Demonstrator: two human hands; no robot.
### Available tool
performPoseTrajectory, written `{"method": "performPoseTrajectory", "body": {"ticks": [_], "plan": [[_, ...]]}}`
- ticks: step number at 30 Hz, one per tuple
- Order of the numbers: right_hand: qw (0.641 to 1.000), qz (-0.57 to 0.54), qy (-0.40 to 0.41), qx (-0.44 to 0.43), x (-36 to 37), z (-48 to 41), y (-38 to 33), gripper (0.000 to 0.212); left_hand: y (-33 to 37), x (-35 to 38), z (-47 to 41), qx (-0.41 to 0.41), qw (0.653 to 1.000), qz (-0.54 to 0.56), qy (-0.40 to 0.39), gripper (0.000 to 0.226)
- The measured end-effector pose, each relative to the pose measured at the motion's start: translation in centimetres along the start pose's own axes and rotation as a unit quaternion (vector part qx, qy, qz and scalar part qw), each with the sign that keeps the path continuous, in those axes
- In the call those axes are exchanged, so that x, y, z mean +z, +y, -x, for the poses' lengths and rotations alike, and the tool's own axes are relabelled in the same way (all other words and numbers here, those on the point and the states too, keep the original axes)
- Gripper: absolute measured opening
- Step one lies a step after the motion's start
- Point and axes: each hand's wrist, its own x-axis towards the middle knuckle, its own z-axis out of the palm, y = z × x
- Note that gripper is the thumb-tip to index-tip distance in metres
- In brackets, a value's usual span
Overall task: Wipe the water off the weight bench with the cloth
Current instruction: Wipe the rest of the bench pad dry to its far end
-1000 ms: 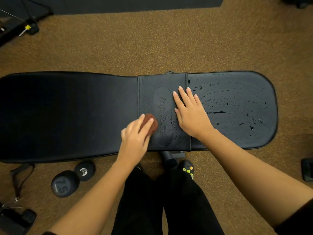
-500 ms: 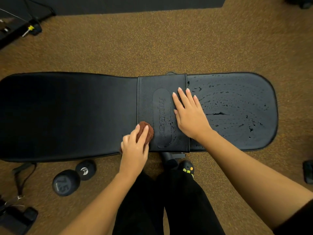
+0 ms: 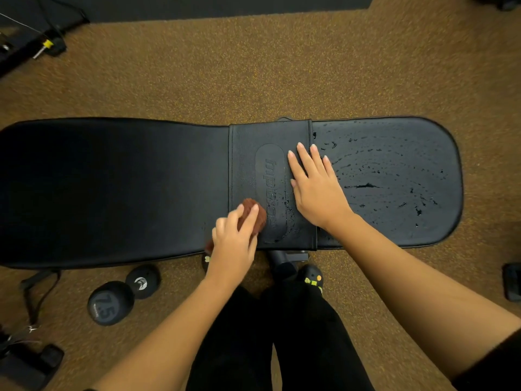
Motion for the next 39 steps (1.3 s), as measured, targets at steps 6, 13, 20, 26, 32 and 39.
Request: {"method": "performPoseTrajectory", "body": {"ticks": [6,13,20,26,32,39], "plan": [[0.999,0.030,0.004,-0.020,-0.5,-0.1,0.8,0.053,0.8,0.3,-0.3,-0.030,0.999,0.013,0.008,0.067],[0.999,0.041,0.012,0.033,-1.2,0.2,2.6,0.055,3.3,0.7,-5.1,-0.025,0.999,0.034,0.025,0.058],[0.999,0.016,0.004,0.037,-1.3,0.3,2.8,0.051,6.2,2.2,-1.8,0.045,0.999,0.001,0.000,0.065],[0.999,0.015,0.010,0.026,-1.2,0.1,3.3,0.049,5.9,2.1,-5.4,0.029,0.999,0.011,0.026,0.058],[1.000,0.011,0.022,0.018,-1.0,0.1,3.7,0.051,7.1,2.2,-8.2,0.012,0.999,0.024,0.019,0.054],[0.999,0.001,0.030,0.020,-1.0,0.1,3.5,0.051,7.7,3.3,-2.1,0.063,0.998,-0.015,0.003,0.067]]}}
